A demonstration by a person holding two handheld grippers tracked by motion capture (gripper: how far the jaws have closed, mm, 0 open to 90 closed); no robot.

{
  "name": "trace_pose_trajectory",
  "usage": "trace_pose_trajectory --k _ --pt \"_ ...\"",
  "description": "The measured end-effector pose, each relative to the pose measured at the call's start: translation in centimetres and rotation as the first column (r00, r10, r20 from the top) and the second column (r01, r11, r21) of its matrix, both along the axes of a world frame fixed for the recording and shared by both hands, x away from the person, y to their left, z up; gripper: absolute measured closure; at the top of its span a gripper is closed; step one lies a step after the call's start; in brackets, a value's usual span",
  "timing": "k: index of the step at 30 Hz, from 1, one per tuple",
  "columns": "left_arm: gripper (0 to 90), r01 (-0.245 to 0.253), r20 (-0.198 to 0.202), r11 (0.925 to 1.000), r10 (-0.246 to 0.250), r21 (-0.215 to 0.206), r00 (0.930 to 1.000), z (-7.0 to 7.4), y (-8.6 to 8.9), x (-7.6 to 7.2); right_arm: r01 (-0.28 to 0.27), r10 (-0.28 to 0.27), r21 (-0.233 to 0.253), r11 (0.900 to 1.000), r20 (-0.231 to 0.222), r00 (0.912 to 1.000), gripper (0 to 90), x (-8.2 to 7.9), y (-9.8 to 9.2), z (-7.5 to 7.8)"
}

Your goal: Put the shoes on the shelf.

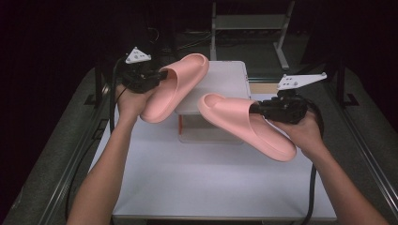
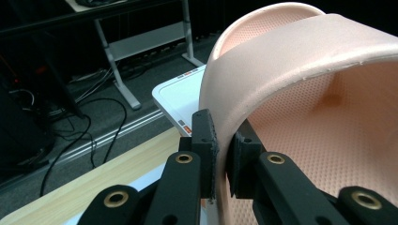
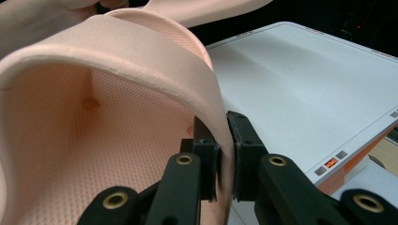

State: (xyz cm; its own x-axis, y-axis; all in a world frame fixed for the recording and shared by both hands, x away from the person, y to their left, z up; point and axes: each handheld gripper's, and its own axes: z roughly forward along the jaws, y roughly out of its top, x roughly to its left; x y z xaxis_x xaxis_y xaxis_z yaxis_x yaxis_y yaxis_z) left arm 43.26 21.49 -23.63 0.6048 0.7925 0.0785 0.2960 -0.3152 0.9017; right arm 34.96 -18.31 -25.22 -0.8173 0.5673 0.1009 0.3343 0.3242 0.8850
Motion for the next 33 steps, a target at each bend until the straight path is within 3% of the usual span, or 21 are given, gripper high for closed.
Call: trace_pose_trajectory --k 15,33 --pt "82.8 -0.039 -0.017 0.9988 0.040 0.030 0.9991 0.7 -1.1 2.5 0.024 -0.024 -0.037 0.999 -0.002 0.9997 82.3 2.8 0.3 1.3" --pt "82.8 -0.100 -0.043 0.9938 0.102 0.048 0.9938 1.0 -1.5 4.8 0.064 -0.066 -0.090 0.994 -0.014 0.9977 82.3 6.9 1.4 1.5"
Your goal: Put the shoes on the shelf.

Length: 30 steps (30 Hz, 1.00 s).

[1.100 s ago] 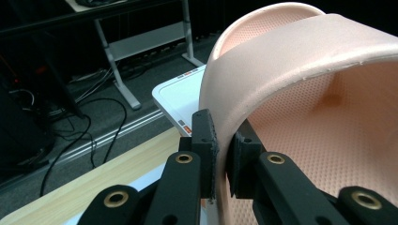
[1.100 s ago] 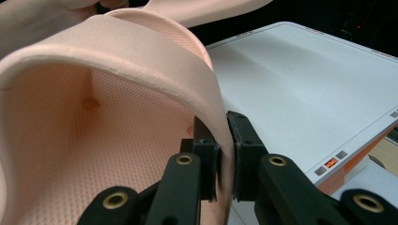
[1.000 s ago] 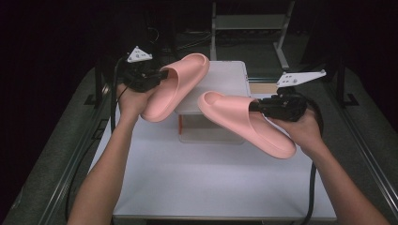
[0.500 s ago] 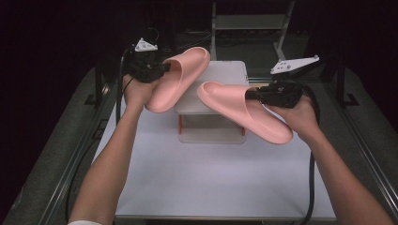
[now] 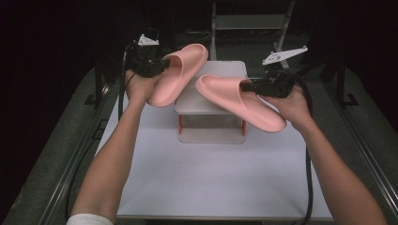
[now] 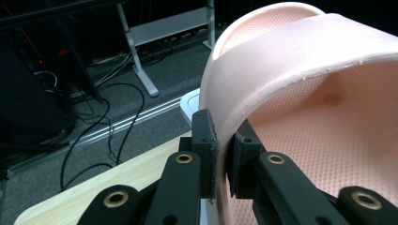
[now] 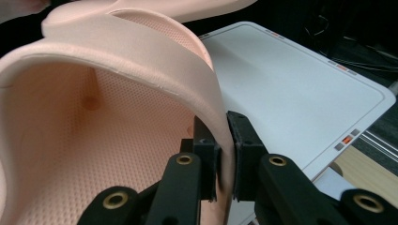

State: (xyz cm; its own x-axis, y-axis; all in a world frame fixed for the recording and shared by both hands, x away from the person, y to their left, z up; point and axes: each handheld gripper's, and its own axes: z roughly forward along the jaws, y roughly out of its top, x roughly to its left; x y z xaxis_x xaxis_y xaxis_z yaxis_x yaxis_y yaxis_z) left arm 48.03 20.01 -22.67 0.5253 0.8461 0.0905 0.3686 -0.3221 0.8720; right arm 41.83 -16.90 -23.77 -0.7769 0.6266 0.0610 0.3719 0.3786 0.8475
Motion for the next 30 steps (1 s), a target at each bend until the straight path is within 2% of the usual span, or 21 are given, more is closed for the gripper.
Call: trace_pose_trajectory --k 13,30 --pt "82.8 -0.012 -0.012 0.9996 0.012 0.027 0.9998 0.0 -0.8 0.8 0.055 -0.056 -0.018 0.998 -0.019 0.9983 82.3 2.4 0.0 -0.3" --pt "82.7 -0.011 -0.041 0.9989 0.013 0.045 0.9991 -0.8 -1.4 1.6 0.131 -0.133 -0.038 0.991 -0.053 0.9897 82.3 4.7 -1.0 -0.8"
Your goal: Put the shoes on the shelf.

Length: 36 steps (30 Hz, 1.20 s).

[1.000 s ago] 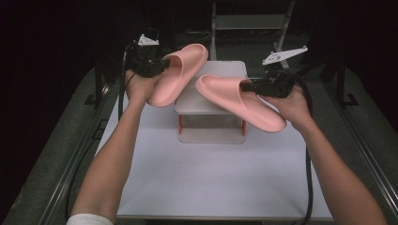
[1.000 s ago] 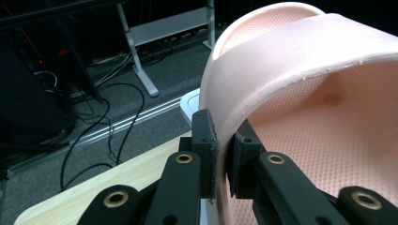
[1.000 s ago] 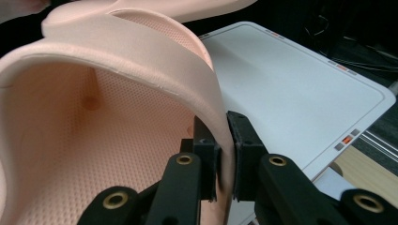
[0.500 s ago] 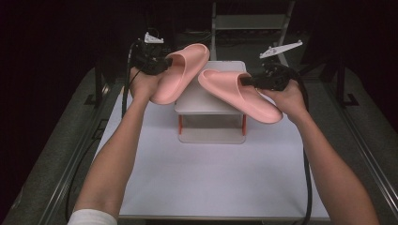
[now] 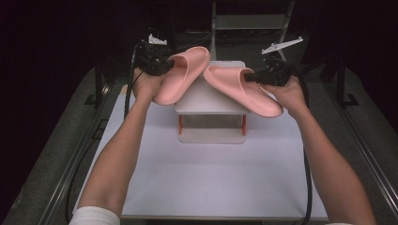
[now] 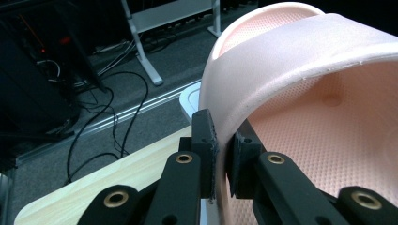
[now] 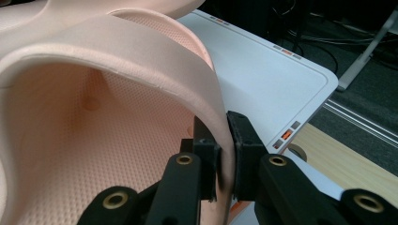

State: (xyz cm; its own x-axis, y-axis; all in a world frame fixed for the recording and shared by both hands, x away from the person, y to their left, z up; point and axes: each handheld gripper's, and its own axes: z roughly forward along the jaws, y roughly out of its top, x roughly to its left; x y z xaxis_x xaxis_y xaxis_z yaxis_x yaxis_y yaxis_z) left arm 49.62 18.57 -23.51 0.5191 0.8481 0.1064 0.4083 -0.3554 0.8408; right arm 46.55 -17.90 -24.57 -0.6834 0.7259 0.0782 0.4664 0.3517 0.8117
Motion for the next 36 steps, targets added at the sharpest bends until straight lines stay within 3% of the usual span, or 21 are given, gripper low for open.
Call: trace_pose_trajectory --k 18,36 --pt "82.8 -0.003 -0.006 1.0000 0.003 0.001 1.0000 0.2 0.4 -0.1 0.055 -0.055 -0.029 0.998 -0.002 0.9985 82.3 1.6 0.4 0.6" --pt "82.8 0.008 -0.019 0.9997 -0.008 0.025 0.9998 -0.1 -0.4 -0.2 0.179 -0.179 -0.023 0.984 -0.009 0.9838 82.3 2.6 -0.3 0.3"
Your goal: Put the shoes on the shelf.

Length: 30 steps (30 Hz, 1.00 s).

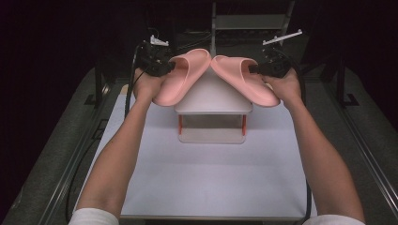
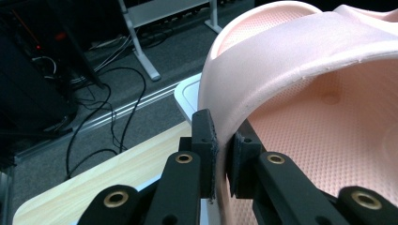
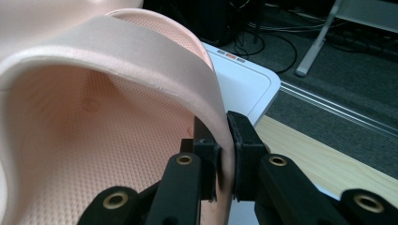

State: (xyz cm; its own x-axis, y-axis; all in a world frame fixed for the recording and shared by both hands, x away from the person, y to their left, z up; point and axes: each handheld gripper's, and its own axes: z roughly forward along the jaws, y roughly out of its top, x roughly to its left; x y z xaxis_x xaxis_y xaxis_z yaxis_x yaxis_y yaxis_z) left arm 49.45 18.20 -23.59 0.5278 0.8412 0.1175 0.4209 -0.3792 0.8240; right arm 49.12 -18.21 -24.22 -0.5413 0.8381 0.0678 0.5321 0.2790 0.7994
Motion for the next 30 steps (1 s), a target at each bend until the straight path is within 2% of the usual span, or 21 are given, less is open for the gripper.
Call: trace_pose_trajectory --k 6,15,19,24,30 --pt "82.3 -0.001 -0.003 1.0000 0.001 0.007 1.0000 -0.1 -0.5 -0.1 0.028 -0.028 -0.009 1.000 -0.003 0.9996 82.2 0.0 0.3 0.0" --pt "80.2 -0.004 -0.002 0.9999 0.004 -0.010 1.0000 -0.3 -1.2 -0.2 0.088 -0.088 -0.007 0.996 -0.006 0.9961 81.5 -0.1 0.9 -0.1" --pt "79.5 -0.003 -0.008 1.0000 0.003 -0.001 1.0000 -0.4 -1.3 -0.1 0.089 -0.089 -0.022 0.996 -0.002 0.9960 80.4 -0.1 1.4 -0.3" --pt "78.6 -0.005 -0.013 0.9998 0.005 -0.018 0.9999 -0.5 -1.4 0.0 0.094 -0.094 -0.018 0.995 0.002 0.9956 78.9 -0.2 1.7 -0.2" --pt "78.1 -0.008 -0.017 0.9998 0.008 -0.016 0.9998 -0.7 -1.5 0.2 0.100 -0.100 -0.024 0.995 0.003 0.9950 77.3 -0.4 2.0 -0.1"
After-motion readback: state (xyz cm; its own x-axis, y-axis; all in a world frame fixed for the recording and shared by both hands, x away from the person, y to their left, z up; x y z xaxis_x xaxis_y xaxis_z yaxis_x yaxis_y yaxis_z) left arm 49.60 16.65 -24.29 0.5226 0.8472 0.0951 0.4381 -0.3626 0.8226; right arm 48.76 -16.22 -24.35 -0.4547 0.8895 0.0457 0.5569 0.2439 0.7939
